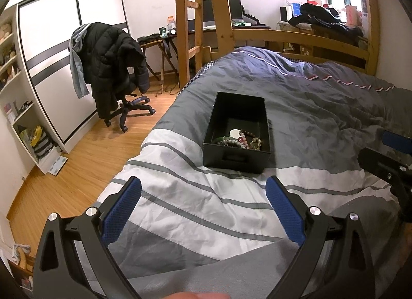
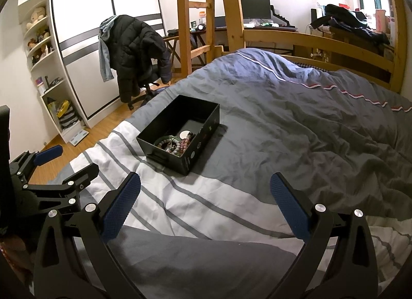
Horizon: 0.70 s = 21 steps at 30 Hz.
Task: Organize jewelry
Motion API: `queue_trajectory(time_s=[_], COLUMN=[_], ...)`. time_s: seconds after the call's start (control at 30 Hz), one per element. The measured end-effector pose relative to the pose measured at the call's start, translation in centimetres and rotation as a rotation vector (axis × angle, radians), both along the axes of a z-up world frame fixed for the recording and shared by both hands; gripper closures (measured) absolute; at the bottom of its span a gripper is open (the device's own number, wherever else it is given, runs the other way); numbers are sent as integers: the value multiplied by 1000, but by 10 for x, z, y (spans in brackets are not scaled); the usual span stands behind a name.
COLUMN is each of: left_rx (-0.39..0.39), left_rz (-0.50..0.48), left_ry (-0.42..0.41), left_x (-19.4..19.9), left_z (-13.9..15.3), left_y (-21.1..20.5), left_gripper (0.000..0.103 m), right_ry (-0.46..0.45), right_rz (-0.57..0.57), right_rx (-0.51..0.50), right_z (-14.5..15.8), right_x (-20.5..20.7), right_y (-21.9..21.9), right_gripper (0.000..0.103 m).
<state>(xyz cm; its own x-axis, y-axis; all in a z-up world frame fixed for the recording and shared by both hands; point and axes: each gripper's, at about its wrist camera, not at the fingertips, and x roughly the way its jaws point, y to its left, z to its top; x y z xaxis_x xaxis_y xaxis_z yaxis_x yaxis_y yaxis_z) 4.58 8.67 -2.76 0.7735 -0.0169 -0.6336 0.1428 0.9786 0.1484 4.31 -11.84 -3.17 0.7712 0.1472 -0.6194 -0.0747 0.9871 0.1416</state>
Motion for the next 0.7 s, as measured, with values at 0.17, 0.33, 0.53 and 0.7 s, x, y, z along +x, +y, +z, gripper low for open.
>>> queue_trajectory(time_s=[0.17, 0.33, 0.53, 0.7], left_rx=[6, 14, 13, 13], left_rz=[-7, -11, -12, -22], left_ry=[-4, -6, -6, -10], left_x=[-1, -2, -2, -3], left_z=[1, 1, 1, 1], left_y=[-1, -2, -3, -3], left_gripper=[7, 7, 7, 7], right_ry=[0, 0, 1, 1], right_rz=[10, 11, 11, 11], right_rx=[-6, -7, -4, -5], right_z=[-1, -1, -2, -2], right_x=[-1, -2, -2, -2], right_y=[4, 6, 6, 6], right_gripper=[4, 4, 4, 4])
